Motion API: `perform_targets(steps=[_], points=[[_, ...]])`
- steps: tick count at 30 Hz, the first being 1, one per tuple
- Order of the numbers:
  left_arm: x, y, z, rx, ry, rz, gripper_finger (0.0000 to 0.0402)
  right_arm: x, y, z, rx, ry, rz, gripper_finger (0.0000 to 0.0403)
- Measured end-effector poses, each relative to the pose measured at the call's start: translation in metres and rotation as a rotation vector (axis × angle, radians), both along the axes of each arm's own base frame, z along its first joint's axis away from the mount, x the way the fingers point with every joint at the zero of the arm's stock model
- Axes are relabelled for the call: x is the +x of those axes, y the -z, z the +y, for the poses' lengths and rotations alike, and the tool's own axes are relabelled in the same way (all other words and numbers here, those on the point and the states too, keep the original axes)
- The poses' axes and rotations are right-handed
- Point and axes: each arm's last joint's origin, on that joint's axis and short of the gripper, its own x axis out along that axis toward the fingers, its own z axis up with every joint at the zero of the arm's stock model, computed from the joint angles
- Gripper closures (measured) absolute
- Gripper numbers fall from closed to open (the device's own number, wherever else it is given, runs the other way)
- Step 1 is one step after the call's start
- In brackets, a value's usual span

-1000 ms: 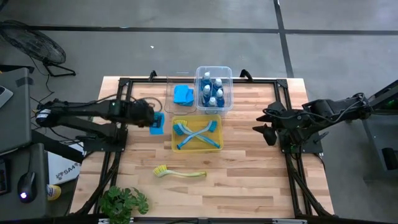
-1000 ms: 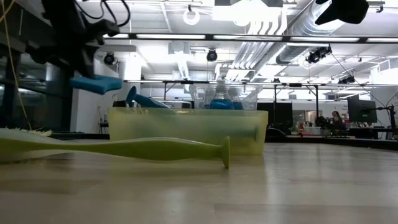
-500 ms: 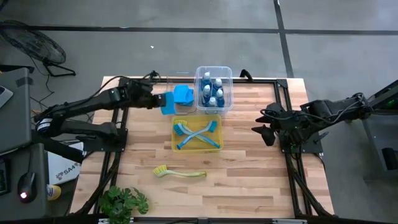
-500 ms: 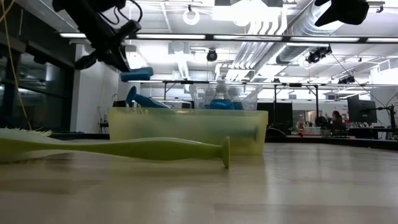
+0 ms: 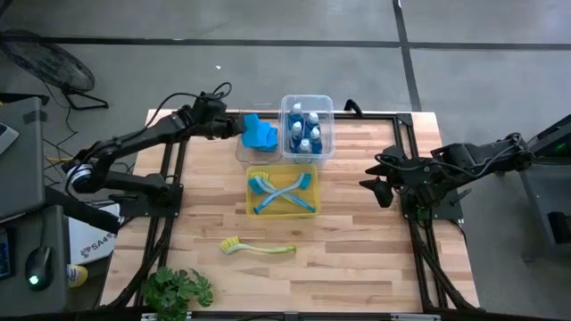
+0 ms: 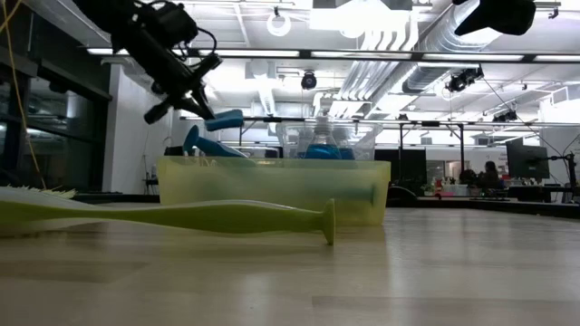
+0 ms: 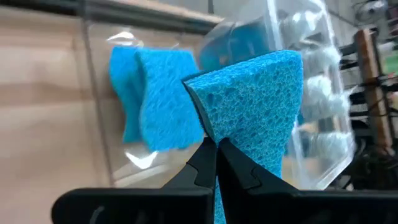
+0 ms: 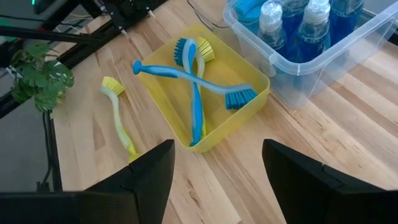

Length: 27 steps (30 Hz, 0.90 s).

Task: Pick & Place Kitchen Sink Supplies
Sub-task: Put the blue sponge into the transparent bin

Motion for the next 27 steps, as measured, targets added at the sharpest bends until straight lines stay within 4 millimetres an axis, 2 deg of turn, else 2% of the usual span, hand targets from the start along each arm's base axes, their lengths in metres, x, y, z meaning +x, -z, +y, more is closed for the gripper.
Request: perform_targets(steps=[5,10,16,21,27], points=[[0.009,0.006,0.020,0.010,0.007,-0.073,0.0401,0.000,0.000,0.000,0.013,0.017,-0.008,0.0166],[0.024,0.003,0.036,0.002,0.053,-0.039,0.0401,0.000,-0.001,-0.001,-0.002,0.037,-0.014,0.0166],[0.041,-0.012,0.055,0.004,0.063,0.163,0.0401,0.000,-0.001,-0.001,-0.010,0.051,-0.018,0.0166],[0.056,-0.017,0.076,-0.031,0.111,0.241,0.0401,0.000,-0.001,-0.001,-0.015,0.056,-0.019,0.0166],[0.071,-0.002,0.088,-0.098,0.150,0.257,0.0401,0.000,-0.001,-0.002,-0.031,0.076,-0.024,0.0166]])
